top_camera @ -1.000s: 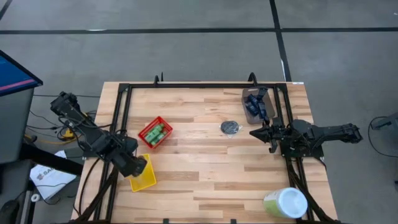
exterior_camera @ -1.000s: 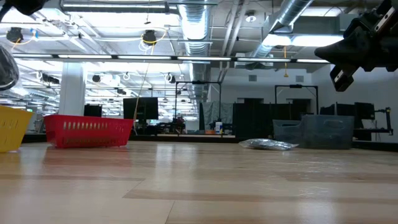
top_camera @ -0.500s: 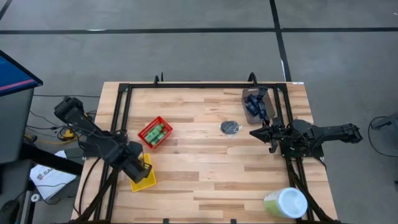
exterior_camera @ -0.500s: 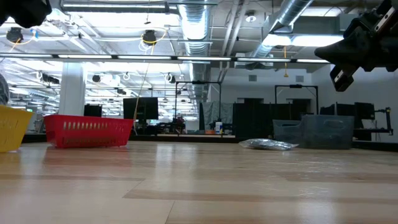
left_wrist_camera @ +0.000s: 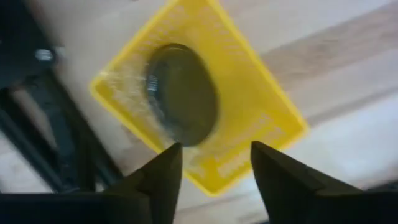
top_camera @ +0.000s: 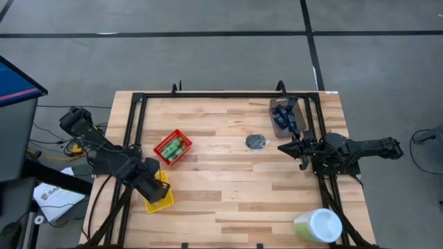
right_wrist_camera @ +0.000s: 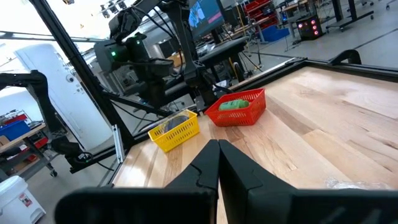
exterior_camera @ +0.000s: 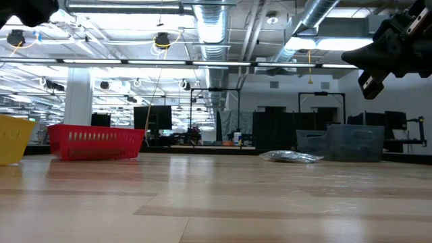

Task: Pick & Place Travel size toiletries
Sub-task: Put the brush into the yellow bin

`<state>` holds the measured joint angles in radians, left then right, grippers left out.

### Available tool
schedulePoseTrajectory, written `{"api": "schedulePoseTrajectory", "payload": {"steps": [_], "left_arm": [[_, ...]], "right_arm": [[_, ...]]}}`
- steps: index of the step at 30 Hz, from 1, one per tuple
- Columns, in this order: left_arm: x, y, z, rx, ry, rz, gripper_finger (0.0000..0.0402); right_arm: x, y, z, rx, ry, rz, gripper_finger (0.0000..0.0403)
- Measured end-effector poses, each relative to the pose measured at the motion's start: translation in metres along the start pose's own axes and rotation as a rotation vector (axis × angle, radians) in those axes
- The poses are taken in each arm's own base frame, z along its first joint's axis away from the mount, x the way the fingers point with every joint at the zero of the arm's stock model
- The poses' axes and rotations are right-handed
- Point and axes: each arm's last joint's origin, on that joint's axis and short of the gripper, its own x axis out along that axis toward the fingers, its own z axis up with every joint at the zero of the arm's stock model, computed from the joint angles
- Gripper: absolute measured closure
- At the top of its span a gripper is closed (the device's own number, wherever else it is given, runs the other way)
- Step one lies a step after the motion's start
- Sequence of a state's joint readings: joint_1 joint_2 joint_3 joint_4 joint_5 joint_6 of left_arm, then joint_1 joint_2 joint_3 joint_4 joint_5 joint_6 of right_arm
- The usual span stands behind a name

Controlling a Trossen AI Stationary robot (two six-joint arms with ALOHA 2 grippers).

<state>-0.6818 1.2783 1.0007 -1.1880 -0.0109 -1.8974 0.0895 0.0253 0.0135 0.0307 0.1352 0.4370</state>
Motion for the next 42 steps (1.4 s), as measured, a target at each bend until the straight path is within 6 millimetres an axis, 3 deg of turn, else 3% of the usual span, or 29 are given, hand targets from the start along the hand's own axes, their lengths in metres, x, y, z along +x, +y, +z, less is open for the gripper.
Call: {"api": "schedulePoseTrajectory", "payload": {"steps": [4,9,14,19,24,29,34,42], "left_arm": [[-0.013,-0.007,0.006,-0.026,-0.029,-0.203,0.0193],[-0.035,-0.023,0.023,-0.082,-0.285,-0.558,0.0202],[-0.048,-0.052,0.063,-0.091,-0.553,-0.733,0.0227],[-0.044,-0.087,0.118,-0.042,-0.74,-0.81,0.023],[-0.018,-0.113,0.174,-0.043,-0.824,-0.828,0.0201],[0.021,-0.126,0.216,-0.082,-0.807,-0.826,0.0157],[0.053,-0.137,0.241,-0.14,-0.763,-0.771,0.0133],[0.082,-0.173,0.268,-0.133,-0.737,-0.74,0.0142]], "right_arm": [[0.0,0.0,0.0,0.0,0.0,0.0,0.0403],[0.0,0.0,0.0,0.0,0.0,0.0,0.0403],[0.0,0.0,0.0,0.0,0.0,0.0,0.0403],[0.0,0.0,0.0,0.0,0.0,0.0,0.0403],[0.0,0.0,0.0,0.0,-0.001,0.0,0.0403],[0.0,0.0,0.0,0.0,0.0,0.0,0.0403],[0.0,0.0,0.0,0.0,0.0,0.0,0.0403],[0.0,0.0,0.0,0.0,0.0,0.0,0.0403]]}}
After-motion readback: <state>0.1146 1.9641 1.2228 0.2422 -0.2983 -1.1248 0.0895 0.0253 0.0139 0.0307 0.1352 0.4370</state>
